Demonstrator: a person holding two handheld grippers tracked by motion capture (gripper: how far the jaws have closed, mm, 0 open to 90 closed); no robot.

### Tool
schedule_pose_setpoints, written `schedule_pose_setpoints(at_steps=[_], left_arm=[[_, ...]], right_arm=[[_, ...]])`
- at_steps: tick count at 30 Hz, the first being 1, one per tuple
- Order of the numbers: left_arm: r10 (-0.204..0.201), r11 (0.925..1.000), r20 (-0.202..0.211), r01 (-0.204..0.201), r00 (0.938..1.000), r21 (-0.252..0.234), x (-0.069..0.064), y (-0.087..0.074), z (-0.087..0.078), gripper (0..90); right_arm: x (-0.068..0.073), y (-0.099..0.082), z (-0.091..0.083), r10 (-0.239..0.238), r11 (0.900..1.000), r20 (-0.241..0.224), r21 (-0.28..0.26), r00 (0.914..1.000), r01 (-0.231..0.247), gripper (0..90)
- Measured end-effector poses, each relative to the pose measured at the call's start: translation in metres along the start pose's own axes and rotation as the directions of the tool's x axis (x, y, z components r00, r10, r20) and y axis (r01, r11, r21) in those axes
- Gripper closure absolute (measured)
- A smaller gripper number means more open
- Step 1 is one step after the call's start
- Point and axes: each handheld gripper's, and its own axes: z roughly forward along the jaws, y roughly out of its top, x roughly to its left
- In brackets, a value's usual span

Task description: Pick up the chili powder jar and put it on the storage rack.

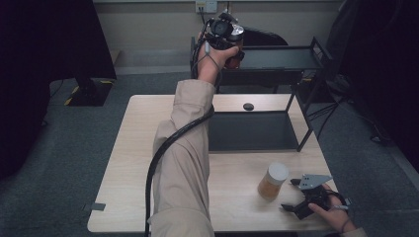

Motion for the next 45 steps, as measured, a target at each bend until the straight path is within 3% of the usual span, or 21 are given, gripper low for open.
schedule_pose_setpoints(at_steps=[10,13,16,23,31,36,45], left_arm=[[0.003,0.9999,-0.022,-0.003,0.9998,-0.016,-0.005,-0.004,0.0,29.3],[-0.02,0.9995,-0.039,0.019,0.999,-0.025,-0.008,-0.006,-0.002,17.7],[-0.023,0.999,-0.043,0.021,0.9988,-0.038,-0.009,-0.009,-0.006,12.8],[-0.029,0.9983,-0.027,0.027,0.9992,-0.052,-0.011,-0.021,-0.014,4.9],[-0.039,0.9961,0.002,0.039,0.9992,-0.079,-0.01,-0.04,-0.019,2.6],[-0.005,0.995,0.035,0.009,0.9994,-0.099,-0.013,-0.051,-0.024,1.6],[0.025,0.9909,0.097,-0.011,0.995,-0.134,-0.015,-0.071,-0.027,1.4]], right_arm=[[0.0,0.0,0.0,0.0,1.0,0.0,0.0,1.0,0.0,0.0],[0.0,0.0,0.0,0.0,1.0,0.0,0.0,1.0,0.0,0.0],[0.0,0.0,0.0,0.0,1.0,0.0,0.0,1.0,0.0,0.0],[0.0,0.0,0.0,0.0,1.0,0.001,-0.002,1.0,0.0,0.0],[0.0,0.0,0.0,0.0,1.0,0.001,-0.002,1.0,0.0,0.0],[0.0,0.0,0.0,0.0,1.0,0.001,-0.002,1.0,0.0,0.0],[0.0,0.0,0.0,0.0,1.0,0.001,-0.002,1.0,0.0,0.0]])
